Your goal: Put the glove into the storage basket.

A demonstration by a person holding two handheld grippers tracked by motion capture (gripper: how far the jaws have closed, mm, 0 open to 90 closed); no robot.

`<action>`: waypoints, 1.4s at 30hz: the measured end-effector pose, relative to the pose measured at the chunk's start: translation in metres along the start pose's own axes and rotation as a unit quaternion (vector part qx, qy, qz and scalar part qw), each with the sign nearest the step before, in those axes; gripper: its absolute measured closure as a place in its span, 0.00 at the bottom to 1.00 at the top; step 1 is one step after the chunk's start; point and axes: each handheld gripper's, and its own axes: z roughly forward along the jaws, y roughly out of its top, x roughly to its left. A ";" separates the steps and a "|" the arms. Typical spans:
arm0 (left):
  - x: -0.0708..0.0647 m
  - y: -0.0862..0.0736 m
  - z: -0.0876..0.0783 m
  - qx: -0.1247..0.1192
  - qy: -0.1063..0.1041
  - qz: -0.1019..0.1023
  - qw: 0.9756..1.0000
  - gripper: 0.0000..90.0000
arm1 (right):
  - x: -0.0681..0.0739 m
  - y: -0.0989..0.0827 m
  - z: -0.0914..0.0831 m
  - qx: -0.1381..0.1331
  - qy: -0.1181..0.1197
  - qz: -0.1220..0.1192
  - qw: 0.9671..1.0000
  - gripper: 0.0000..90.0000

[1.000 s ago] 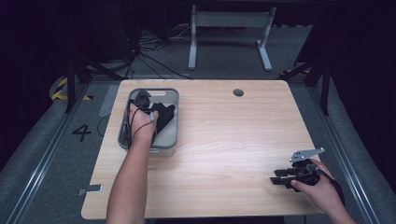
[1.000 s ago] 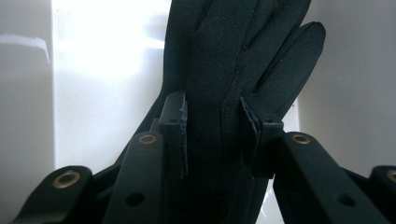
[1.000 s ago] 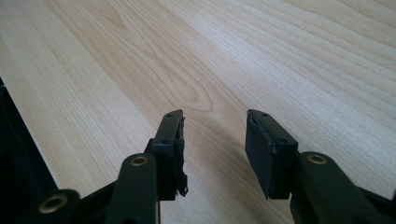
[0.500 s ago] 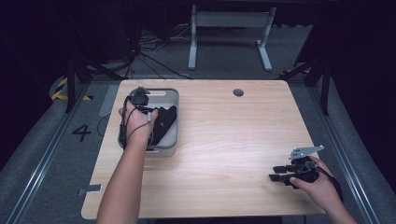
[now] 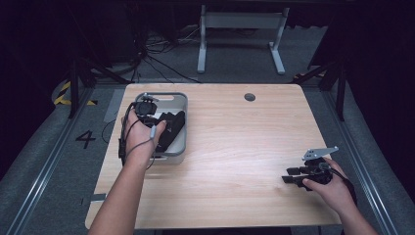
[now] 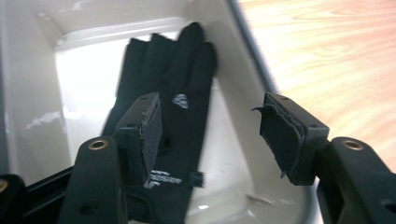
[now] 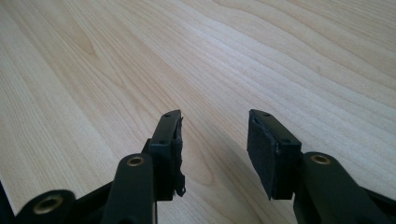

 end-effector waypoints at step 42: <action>-0.055 -0.138 -0.004 -0.016 -0.184 0.169 0.968 0.42 | -0.001 -0.008 -0.002 -0.011 0.004 -0.006 1.000 0.61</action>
